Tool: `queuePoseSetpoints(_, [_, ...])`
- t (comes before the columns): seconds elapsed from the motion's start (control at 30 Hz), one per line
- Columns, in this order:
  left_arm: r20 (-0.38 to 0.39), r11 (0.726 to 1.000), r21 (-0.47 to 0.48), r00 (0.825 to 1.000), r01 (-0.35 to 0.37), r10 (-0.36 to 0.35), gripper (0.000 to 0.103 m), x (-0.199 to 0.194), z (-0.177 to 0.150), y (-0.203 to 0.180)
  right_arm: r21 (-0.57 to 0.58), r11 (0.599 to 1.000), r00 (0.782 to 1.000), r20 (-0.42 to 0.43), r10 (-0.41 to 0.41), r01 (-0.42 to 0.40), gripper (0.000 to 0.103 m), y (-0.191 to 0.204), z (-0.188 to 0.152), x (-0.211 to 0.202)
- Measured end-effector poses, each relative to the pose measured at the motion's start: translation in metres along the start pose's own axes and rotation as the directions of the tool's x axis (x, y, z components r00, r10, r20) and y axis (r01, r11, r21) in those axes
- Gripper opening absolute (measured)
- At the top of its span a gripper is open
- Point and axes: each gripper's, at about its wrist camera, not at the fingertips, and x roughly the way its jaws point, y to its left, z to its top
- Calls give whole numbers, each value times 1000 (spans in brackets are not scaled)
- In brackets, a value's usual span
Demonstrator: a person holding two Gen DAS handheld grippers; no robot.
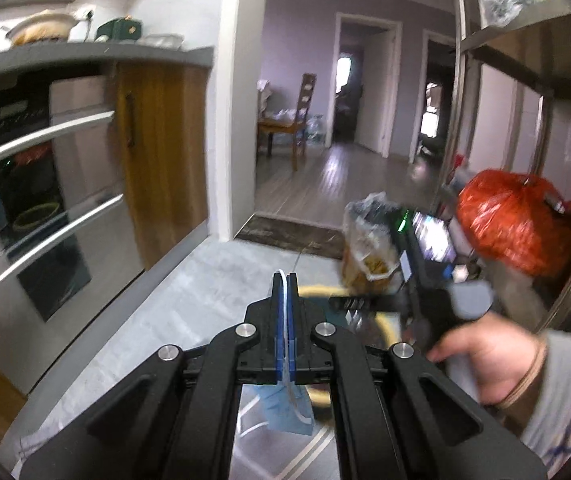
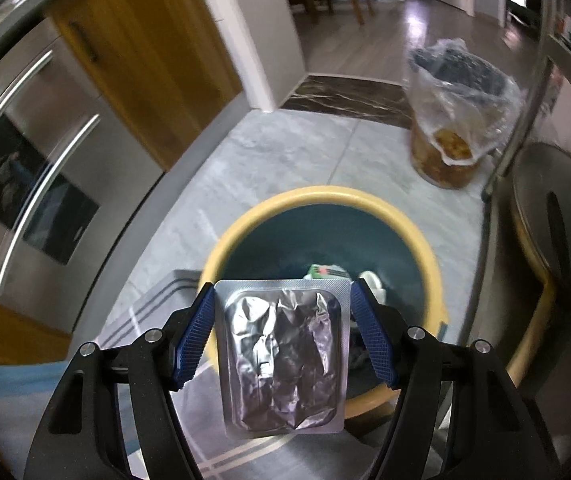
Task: Collect trash
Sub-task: 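Carry the foil tray with the right gripper while the left gripper carries the mask over the bin, then open the left gripper over the bin while the right gripper also opens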
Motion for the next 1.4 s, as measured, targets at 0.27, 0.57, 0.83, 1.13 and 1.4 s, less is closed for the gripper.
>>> queuePoseSetpoints(0.27, [16, 994, 101, 999, 48, -50, 1, 41, 39, -42, 96, 994, 998, -23, -51, 53, 69, -37, 9, 15])
queuePoseSetpoints(0.57, [-96, 995, 74, 993, 72, -64, 1, 117, 32, -55, 146, 983, 993, -38, -109, 114, 69, -62, 14, 31])
queuePoseSetpoints(0.83, [-274, 998, 52, 962, 40, -25, 2, 176, -18, -46, 135, 985, 993, -52, -103, 110, 70, -62, 15, 38])
queuePoseSetpoints(1.13, [-285, 1000, -24, 958, -11, 4, 55, 173, -31, -22, 130, 986, 993, -56, -101, 107, 75, -61, 17, 41])
queuePoseSetpoints(1.4, [-274, 998, -50, 961, -41, 26, 62, 133, -33, -3, 97, 990, 994, -29, -102, 104, 85, -51, 14, 28])
